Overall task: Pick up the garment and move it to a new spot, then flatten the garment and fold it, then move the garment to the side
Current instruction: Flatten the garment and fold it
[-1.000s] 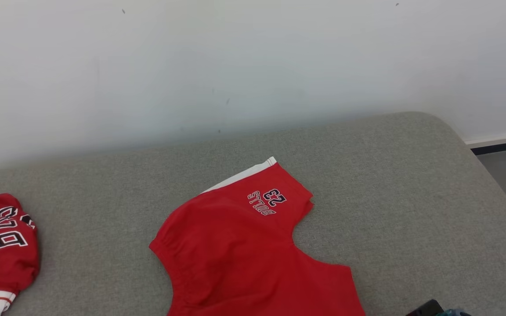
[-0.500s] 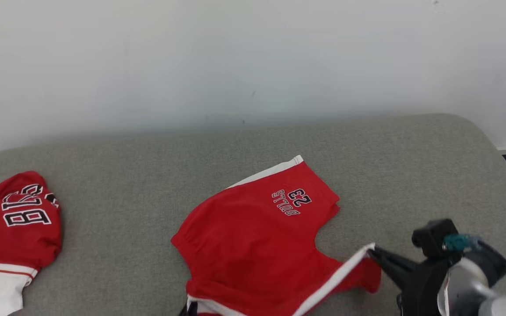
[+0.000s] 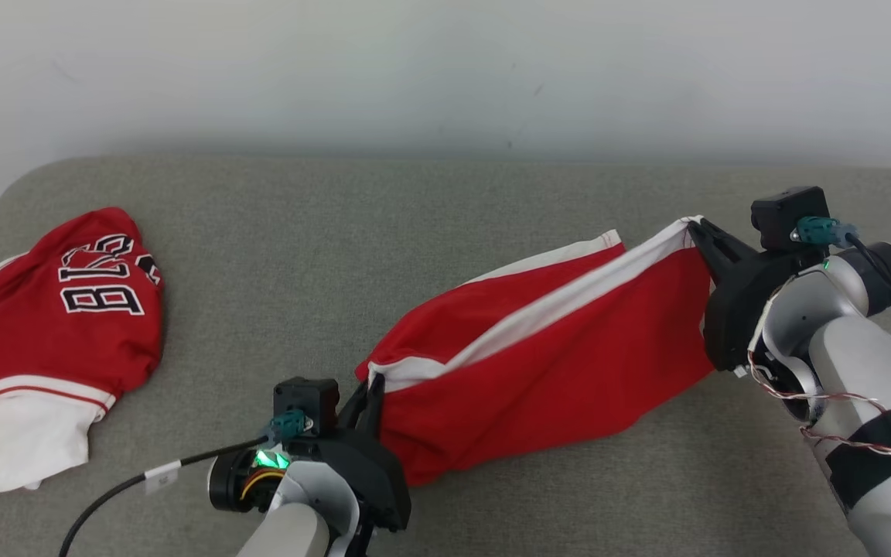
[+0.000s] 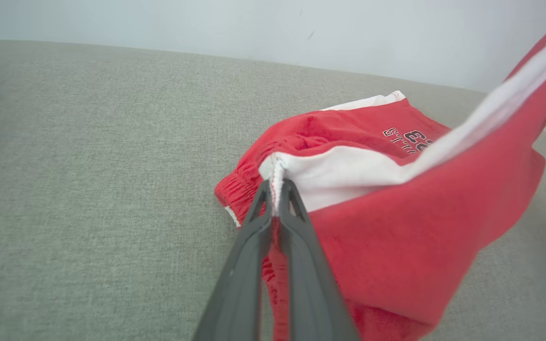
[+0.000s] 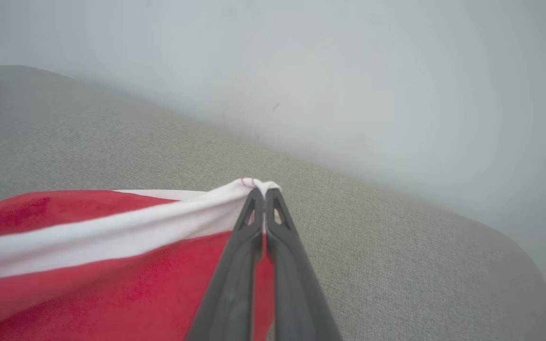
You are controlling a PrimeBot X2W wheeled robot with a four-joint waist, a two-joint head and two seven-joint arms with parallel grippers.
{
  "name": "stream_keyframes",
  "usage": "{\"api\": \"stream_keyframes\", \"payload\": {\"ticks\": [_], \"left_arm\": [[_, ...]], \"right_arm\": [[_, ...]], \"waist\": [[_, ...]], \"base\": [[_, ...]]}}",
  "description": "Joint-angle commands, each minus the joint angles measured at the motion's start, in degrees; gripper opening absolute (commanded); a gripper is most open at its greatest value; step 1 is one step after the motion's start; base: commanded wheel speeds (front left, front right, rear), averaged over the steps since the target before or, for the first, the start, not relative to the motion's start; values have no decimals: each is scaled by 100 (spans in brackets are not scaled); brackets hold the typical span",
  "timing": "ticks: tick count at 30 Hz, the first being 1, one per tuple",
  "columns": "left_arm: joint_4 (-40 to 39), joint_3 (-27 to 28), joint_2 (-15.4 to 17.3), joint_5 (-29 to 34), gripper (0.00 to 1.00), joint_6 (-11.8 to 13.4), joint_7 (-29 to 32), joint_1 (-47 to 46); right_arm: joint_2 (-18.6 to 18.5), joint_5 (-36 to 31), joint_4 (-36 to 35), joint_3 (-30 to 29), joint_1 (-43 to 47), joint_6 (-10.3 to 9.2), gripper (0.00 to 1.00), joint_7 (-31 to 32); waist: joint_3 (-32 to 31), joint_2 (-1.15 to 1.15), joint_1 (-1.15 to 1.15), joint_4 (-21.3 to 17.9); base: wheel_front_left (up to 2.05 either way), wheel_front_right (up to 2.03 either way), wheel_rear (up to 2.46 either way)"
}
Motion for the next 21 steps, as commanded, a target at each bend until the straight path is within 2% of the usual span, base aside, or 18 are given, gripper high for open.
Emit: {"api": "stream_keyframes", "payload": {"ticks": [1, 10, 21], "left_arm": [[117, 23, -28, -68, 0, 95, 18, -176], [579, -98, -61, -496, 0, 302, -123, -906], [980, -633, -62, -1109, 0, 574, -391, -1621]], "right_arm": [[138, -163, 335, -58, -181, -12, 0, -164], [517, -687, 1759, -290, -1074, -12, 0, -900], [725, -1258, 2929, -554, -1755, -12, 0, -1436]], "waist": [[407, -1, -2, 350], [789, -1, -2, 464], [981, -1, -2, 481]], "base": [[0, 0, 0], [0, 0, 0], [0, 0, 0]]}}
